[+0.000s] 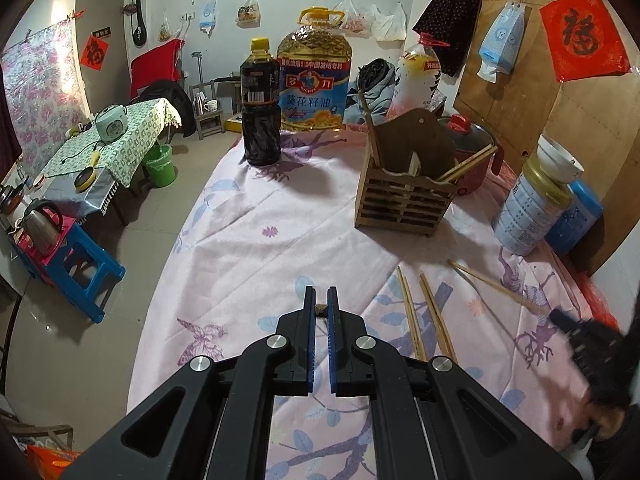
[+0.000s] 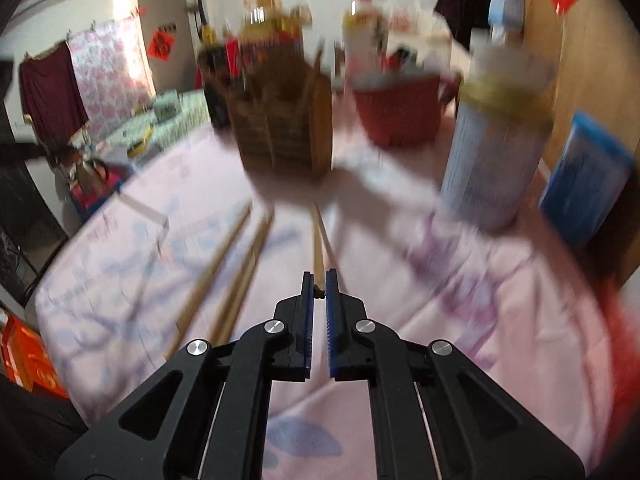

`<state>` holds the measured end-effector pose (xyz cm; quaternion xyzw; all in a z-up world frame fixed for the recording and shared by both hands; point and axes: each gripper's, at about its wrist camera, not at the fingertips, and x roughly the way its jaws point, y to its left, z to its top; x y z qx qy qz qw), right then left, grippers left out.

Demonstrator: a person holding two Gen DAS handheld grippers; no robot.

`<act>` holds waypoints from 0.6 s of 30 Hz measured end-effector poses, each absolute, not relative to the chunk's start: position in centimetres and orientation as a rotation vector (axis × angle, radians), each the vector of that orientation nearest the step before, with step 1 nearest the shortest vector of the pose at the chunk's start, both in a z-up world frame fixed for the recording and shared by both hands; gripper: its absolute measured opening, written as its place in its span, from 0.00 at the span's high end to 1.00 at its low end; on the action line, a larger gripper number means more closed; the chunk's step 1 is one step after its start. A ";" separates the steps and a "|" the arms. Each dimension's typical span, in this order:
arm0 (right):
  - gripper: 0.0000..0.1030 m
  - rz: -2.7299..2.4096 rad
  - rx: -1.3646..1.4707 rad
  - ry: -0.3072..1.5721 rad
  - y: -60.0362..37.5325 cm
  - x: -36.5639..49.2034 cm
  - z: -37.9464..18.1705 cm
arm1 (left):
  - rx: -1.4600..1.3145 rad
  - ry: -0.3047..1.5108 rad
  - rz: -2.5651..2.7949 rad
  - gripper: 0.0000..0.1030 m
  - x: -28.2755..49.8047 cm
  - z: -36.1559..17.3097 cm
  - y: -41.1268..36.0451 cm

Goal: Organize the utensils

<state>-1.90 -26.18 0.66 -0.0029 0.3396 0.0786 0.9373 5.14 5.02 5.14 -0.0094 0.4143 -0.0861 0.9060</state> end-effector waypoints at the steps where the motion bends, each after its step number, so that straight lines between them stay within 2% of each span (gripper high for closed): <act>1: 0.94 0.162 -0.002 0.665 -26.3 -1.9 2.0 | -0.021 0.853 -0.183 0.95 5.3 5.4 5.0; 6: 0.94 0.181 0.038 0.591 -26.0 -1.8 6.1 | -0.018 0.825 -0.211 0.95 5.6 7.0 4.8; 18: 0.94 0.224 0.041 0.539 -24.5 -1.0 9.9 | 0.006 0.785 -0.310 0.95 7.8 10.3 2.1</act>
